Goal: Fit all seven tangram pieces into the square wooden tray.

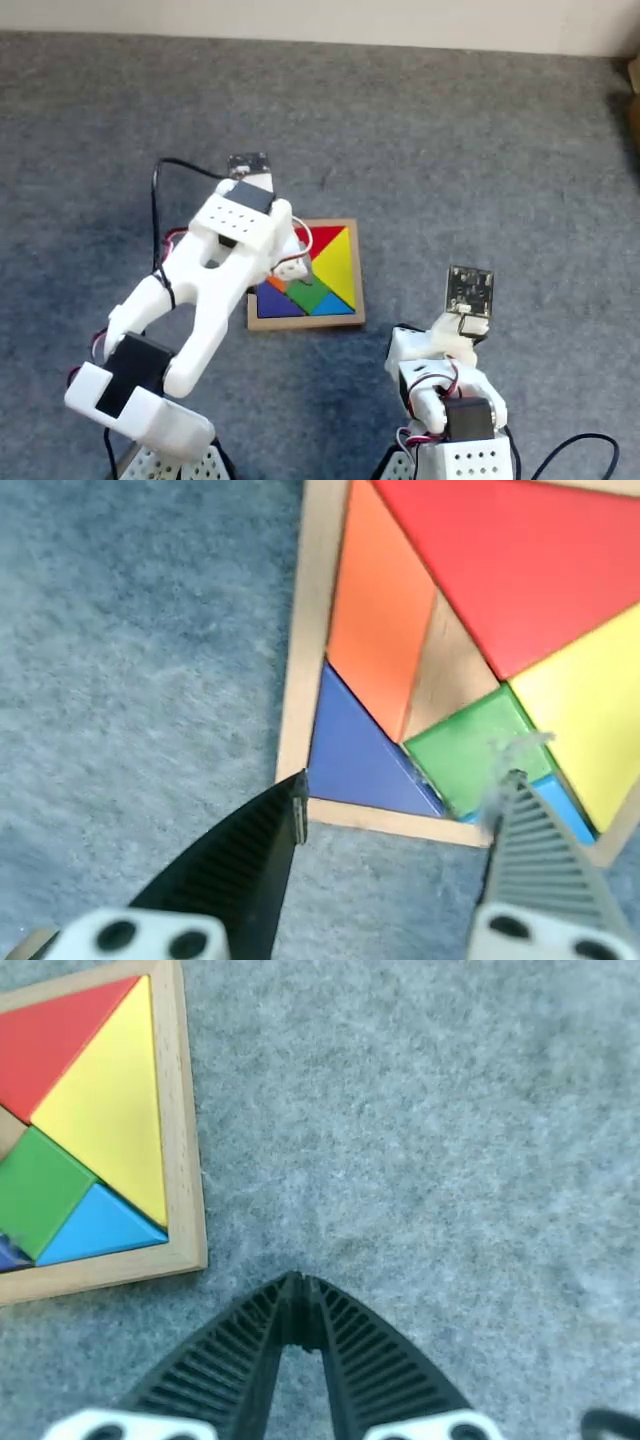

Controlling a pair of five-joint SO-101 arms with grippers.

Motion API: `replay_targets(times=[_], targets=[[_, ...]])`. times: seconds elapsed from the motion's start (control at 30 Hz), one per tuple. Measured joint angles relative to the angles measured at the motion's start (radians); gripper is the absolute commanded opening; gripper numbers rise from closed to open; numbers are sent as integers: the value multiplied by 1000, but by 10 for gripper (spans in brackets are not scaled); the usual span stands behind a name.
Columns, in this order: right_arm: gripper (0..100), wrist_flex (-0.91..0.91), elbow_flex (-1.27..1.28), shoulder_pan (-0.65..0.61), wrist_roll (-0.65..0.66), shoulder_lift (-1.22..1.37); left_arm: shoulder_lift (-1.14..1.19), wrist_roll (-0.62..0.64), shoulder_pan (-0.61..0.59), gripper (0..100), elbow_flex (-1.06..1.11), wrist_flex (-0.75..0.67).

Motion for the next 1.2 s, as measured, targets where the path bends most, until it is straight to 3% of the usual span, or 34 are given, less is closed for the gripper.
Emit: replay_targets(times=[0.23,0.57,1.2], targets=[[9,0,0,0,0,0,0,-40,-69,264,0,0],[9,0,0,0,0,0,0,-173,-69,4,-64,80],[9,0,0,0,0,0,-68,-175,-124,5,-44,86]])
